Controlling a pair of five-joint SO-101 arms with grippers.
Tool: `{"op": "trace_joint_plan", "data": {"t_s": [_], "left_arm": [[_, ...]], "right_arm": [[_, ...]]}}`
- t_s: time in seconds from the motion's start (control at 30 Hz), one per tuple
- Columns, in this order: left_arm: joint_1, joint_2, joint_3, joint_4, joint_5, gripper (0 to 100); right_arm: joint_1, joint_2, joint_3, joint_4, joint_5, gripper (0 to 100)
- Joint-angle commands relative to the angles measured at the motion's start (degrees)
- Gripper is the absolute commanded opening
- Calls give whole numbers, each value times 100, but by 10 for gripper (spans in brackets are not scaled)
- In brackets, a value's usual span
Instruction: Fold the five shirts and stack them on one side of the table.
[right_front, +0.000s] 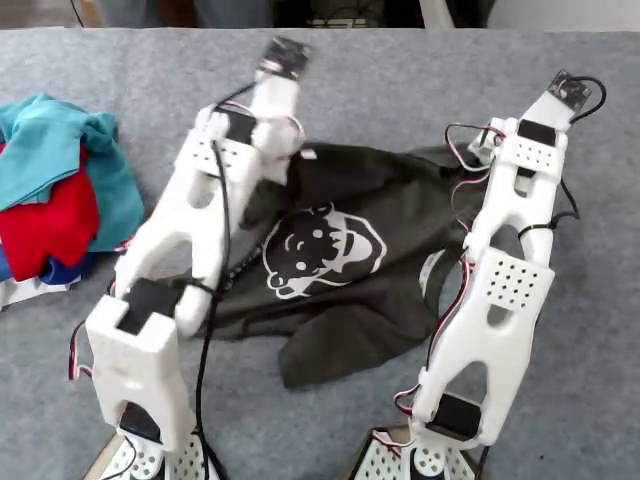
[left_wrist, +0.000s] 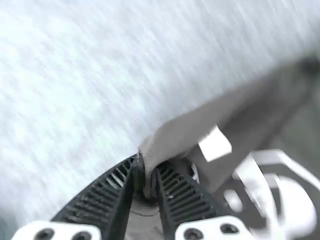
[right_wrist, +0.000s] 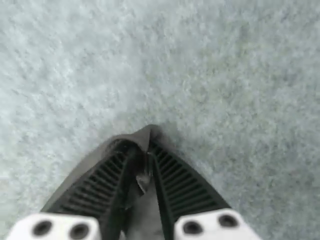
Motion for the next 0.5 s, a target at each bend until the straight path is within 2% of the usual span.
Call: {"op": "trace_joint_plan", "data": {"t_s": [0.0,0.27,0.4,0.47], "left_arm": [[-347,255,-541,-888,-79,30],[-927,2330,-2703,-1380,-53,34],[-1015,3464,-4409,-563,88,130],[-1051,3877,-5270,18,396,161]], "right_arm": [[-220,-321,-927,396,-70,14],[-791,-57,-2273,237,-70,14],[-941,295,-2484,88,-26,37],[-923,435,-2668,97,-62,128]]}}
